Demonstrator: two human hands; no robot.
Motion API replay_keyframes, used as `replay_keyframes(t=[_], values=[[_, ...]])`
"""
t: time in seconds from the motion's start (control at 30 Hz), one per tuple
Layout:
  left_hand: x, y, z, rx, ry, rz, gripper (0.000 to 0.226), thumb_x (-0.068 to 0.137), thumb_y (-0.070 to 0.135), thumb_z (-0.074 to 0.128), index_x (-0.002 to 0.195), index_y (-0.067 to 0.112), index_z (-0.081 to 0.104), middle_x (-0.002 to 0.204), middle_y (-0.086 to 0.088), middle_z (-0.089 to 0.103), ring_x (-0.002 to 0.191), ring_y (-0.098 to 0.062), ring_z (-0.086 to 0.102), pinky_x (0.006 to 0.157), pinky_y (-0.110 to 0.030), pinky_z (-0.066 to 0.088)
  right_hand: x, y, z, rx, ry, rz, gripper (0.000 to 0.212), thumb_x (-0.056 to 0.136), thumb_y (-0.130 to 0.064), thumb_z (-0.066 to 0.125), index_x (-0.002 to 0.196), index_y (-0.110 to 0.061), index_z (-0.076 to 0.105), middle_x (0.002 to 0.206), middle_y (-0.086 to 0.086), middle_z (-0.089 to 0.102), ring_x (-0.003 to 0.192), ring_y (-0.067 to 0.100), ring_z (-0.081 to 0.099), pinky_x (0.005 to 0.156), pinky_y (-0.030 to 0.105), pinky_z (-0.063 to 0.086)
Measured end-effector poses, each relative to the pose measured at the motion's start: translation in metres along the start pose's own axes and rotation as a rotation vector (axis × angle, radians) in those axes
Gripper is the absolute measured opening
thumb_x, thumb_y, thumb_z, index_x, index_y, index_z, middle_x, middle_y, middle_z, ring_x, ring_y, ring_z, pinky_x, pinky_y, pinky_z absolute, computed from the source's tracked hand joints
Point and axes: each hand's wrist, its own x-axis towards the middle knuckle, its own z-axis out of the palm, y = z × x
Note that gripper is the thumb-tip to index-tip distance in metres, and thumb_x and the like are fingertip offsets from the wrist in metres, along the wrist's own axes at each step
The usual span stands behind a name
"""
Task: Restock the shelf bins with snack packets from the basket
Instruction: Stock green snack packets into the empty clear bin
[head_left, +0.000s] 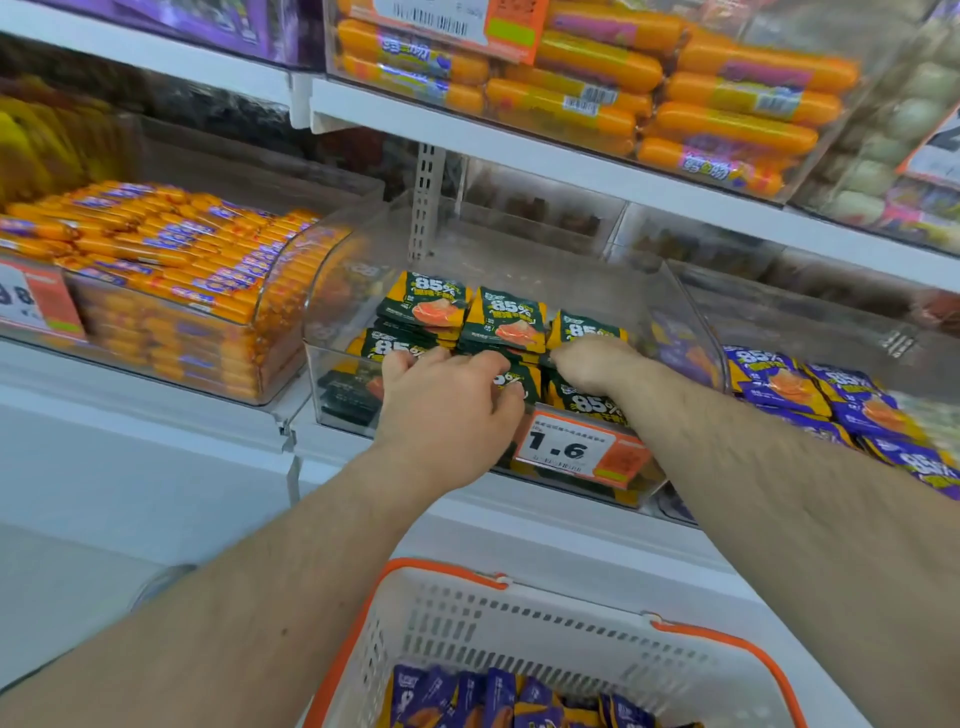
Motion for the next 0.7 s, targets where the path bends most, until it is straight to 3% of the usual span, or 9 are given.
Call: replay_keyframes(t=[0.1,0.3,0.4,0.47,0.7], values=[[-0.001,-0.001,-0.003,0.004,-0.014,0.013,0.036,0.098,0.046,0.033,0.11,0.032,0.065,0.1,0.01,0.07,0.101,-0.016,0.052,0.087,-0.037,0.015,-0.005,0.001,-0.003,0.127,-0.026,0.014,0.038,0.1,-0.028,0.039,0.127,-0.01,0.059,0.135,0.011,0.056,0.124,0.031,0.052,0.088,0.032,0.04],[-0.002,-0.002,-0.004,-0.004,-0.037,0.02,0.037,0.098,0.042,0.033,0.094,0.029,0.067,0.086,0.009,0.066,0.09,-0.016,0.048,0.085,-0.036,0.016,-0.013,0.002,-0.007,0.313,0.062,0.085,0.034,0.102,-0.012,0.034,0.119,-0.001,0.061,0.124,0.015,0.059,0.106,0.028,0.057,0.077,0.028,0.042],[-0.002,-0.003,-0.005,-0.004,-0.042,0.025,0.038,0.099,0.043,0.033,0.091,0.028,0.067,0.085,0.01,0.065,0.089,-0.016,0.048,0.085,-0.036,0.017,-0.01,0.005,-0.005,0.396,0.145,0.131,0.02,0.096,-0.012,0.044,0.098,-0.001,0.061,0.099,0.013,0.063,0.083,0.024,0.057,0.061,0.028,0.041],[-0.003,-0.003,-0.005,-0.003,-0.036,0.03,0.038,0.099,0.042,0.033,0.088,0.026,0.066,0.084,0.009,0.064,0.089,-0.016,0.048,0.086,-0.036,0.018,-0.009,0.004,-0.006,0.438,0.167,0.16,0.016,0.093,-0.01,0.047,0.096,-0.002,0.061,0.091,0.012,0.062,0.079,0.025,0.057,0.051,0.028,0.037],[-0.002,-0.002,-0.006,-0.008,-0.021,0.028,0.035,0.098,0.041,0.034,0.077,0.025,0.058,0.077,0.009,0.06,0.087,-0.017,0.046,0.085,-0.036,0.019,-0.014,-0.004,-0.011,0.215,0.263,0.09,0.016,0.087,-0.02,0.053,0.083,-0.007,0.06,0.086,0.01,0.059,0.077,0.027,0.057,0.055,0.027,0.037]])
